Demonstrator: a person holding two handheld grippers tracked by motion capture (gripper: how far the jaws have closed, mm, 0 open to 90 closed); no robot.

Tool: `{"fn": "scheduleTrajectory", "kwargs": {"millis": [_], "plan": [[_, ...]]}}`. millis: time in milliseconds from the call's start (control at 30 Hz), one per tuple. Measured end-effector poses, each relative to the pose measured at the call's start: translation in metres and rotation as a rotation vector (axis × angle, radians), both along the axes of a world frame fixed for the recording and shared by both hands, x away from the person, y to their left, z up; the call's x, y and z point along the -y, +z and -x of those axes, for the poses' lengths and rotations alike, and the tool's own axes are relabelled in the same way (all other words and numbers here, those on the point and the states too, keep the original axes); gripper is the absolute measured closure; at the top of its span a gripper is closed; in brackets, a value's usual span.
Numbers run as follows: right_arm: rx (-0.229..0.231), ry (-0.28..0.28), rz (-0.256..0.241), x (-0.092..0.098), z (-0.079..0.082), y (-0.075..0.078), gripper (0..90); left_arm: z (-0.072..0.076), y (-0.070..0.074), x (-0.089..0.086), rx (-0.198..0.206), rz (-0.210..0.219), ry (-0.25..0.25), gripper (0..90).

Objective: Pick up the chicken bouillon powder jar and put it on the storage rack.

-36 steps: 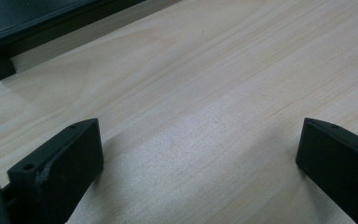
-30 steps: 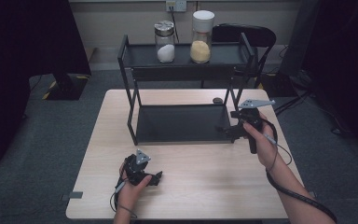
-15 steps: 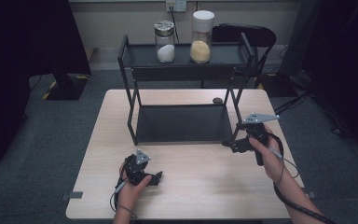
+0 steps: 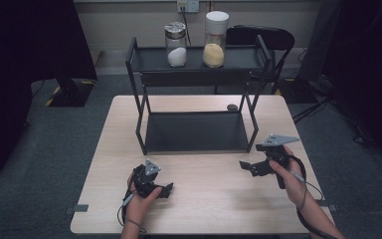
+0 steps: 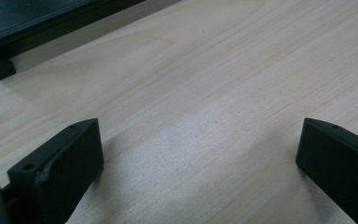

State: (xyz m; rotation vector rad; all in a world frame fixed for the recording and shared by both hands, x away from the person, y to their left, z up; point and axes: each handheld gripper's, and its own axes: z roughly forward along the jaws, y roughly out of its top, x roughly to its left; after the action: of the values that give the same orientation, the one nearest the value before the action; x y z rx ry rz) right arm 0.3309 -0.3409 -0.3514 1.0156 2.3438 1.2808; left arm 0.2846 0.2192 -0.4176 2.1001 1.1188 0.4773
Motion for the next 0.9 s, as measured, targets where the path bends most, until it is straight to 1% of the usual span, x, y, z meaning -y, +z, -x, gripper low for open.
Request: {"fn": "scheduleTrajectory", "kwargs": {"millis": [67,367,500,600,733,900], "plan": [[-0.005,0.001,-0.006,0.002,0.001,-0.004,1.2,0.000,0.000,0.000,0.000,0.000,0.000,0.0],[-0.031,-0.007,0.003,0.010,0.005,-0.020,1.1,0.000,0.000,0.000,0.000,0.000,0.000,0.0],[-0.043,-0.010,-0.004,0.016,0.008,-0.029,1.1,0.000,0.000,0.000,0.000,0.000,0.000,0.0],[-0.043,-0.012,0.012,0.018,0.012,-0.034,1.1,0.000,0.000,0.000,0.000,0.000,0.000,0.0],[-0.049,-0.009,0.010,0.024,0.015,-0.043,1.1,0.000,0.000,0.000,0.000,0.000,0.000,0.0],[-0.047,0.001,0.045,0.028,0.021,-0.052,1.1,0.000,0.000,0.000,0.000,0.000,0.000,0.0]]}}
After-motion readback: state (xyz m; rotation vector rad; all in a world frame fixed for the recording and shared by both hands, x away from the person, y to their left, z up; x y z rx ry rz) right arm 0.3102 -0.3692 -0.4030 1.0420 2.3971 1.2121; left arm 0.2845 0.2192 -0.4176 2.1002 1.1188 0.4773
